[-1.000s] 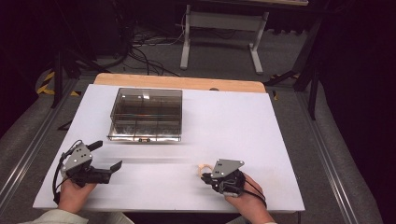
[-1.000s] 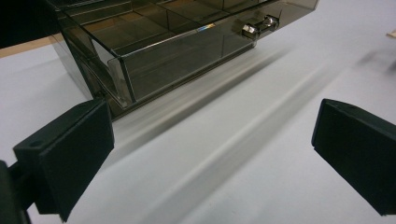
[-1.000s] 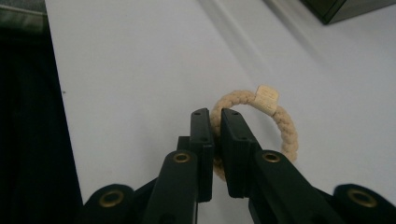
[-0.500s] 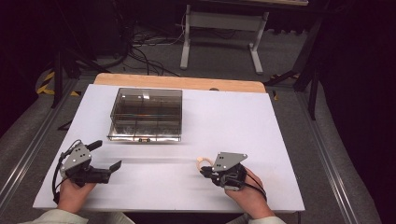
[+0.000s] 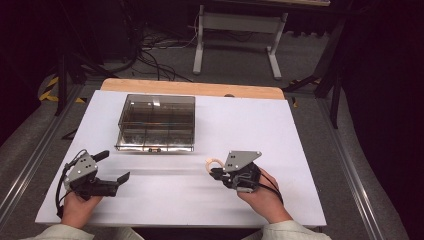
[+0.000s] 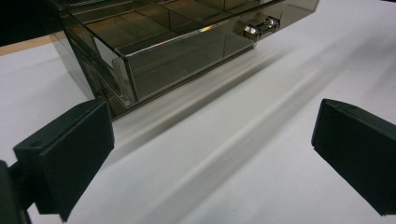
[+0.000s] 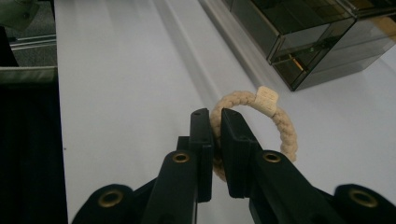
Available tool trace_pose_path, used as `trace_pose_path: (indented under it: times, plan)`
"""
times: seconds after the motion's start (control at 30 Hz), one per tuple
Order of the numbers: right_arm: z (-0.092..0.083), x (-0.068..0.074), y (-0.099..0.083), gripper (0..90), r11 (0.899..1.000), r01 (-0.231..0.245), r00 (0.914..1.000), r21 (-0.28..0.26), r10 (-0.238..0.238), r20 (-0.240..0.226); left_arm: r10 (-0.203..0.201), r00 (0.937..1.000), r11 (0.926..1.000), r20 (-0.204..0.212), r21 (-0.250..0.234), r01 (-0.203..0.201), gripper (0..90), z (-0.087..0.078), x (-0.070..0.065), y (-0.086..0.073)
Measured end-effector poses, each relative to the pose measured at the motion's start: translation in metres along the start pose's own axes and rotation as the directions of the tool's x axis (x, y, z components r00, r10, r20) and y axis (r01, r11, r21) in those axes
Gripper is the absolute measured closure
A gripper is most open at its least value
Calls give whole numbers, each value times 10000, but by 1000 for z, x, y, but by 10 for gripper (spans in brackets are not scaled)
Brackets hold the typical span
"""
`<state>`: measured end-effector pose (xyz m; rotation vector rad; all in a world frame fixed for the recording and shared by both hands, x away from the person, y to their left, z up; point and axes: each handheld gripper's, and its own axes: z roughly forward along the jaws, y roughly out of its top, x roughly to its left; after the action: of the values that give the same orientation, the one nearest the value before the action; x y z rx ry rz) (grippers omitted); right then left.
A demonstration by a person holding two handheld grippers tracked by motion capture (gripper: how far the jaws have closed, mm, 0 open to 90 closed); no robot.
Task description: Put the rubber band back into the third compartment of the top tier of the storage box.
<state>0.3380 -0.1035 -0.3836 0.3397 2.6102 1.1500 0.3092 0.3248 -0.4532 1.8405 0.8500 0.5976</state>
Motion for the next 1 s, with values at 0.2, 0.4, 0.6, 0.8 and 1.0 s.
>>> trace_pose_path:
  times: [0.2, 0.4, 0.6, 0.8, 1.0]
  plan:
    - [0, -9, 11, 838, 9999, 42, 10000, -146, -43, -38, -12, 10000, 10000, -4, -2, 12, 2, 0, 0, 0]
    - [0, -14, 22, 838, 9994, 176, 9998, -297, -177, -16, -13, 10000, 10000, -2, 18, 13, 2, 1, 0, 0]
    - [0, -19, 32, 838, 9981, 200, 9998, -582, -203, -37, -42, 10000, 10000, 28, 8, 42, 2, 0, 0, 0]
    - [5, -24, 40, 838, 9972, 231, 9997, -715, -239, -107, -38, 10000, 10000, 31, -5, 38, 2, 0, 0, 0]
    - [10, -27, 47, 837, 9965, 266, 9996, -787, -275, -103, -6, 10000, 10000, 27, 21, 6, 2, 0, 0, 0]
